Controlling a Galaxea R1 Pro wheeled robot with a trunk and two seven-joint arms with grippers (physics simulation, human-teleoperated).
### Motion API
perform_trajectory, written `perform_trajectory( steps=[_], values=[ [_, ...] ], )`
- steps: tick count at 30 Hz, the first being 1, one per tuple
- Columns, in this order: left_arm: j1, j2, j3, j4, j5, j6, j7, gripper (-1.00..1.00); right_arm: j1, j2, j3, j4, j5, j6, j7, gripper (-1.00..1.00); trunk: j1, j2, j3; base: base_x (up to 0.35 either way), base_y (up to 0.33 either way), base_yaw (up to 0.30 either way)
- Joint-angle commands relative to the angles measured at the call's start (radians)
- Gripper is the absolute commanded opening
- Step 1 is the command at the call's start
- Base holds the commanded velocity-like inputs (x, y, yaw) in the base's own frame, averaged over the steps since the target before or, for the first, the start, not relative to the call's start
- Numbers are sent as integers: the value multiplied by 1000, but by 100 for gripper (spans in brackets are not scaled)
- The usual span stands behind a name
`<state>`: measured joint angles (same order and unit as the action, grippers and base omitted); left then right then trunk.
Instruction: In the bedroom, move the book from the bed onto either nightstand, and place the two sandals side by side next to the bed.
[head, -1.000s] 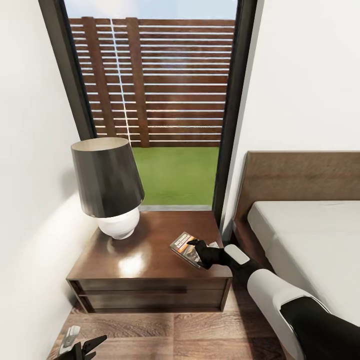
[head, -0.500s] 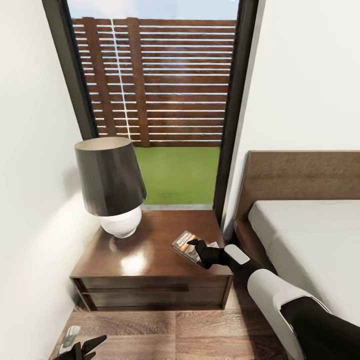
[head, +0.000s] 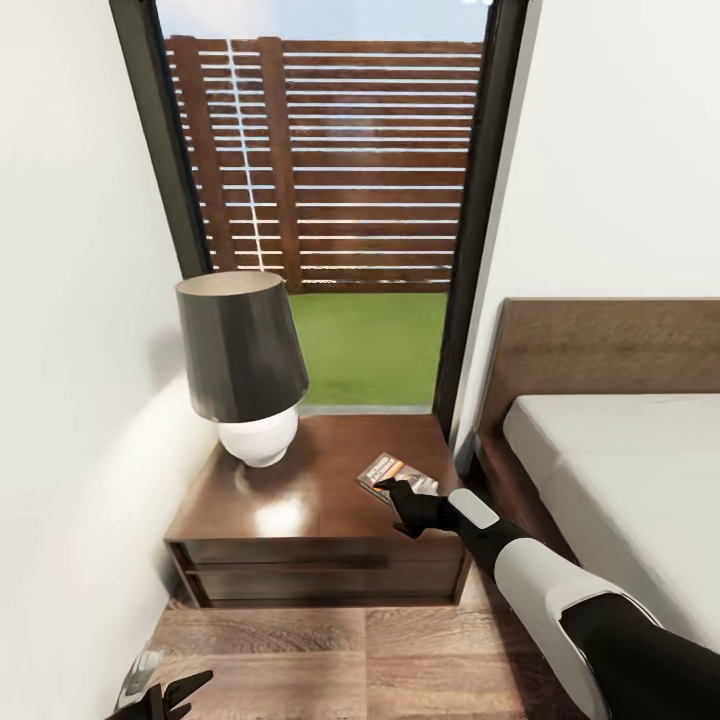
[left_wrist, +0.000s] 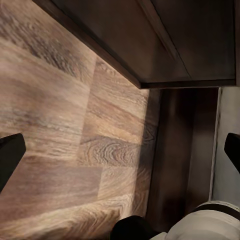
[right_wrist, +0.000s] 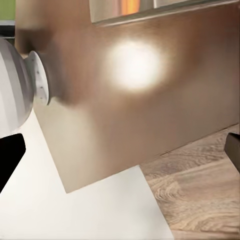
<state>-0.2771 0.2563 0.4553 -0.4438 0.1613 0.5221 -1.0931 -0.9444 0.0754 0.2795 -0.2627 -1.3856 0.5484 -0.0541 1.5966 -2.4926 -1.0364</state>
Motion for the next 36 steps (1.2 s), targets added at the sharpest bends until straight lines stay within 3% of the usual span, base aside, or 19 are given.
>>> perform_trajectory(
  steps=[1, 28, 36],
  values=[
    [-1, 0, 2, 0, 3, 9, -2, 100, -1, 0, 5, -1, -9, 1, -6, 100, 0, 0, -1, -105, 116, 0],
    [-1, -6, 2, 0, 3, 9, -1, 100, -1, -2, -1, -1, -9, 5, -3, 100, 0, 0, -1, -43, 35, 0],
    [-1, -6, 2, 0, 3, 9, -1, 100, -1, -3, -2, -1, -9, 7, 3, 100, -31, 56, 24, 0, 0, 0]
  ],
)
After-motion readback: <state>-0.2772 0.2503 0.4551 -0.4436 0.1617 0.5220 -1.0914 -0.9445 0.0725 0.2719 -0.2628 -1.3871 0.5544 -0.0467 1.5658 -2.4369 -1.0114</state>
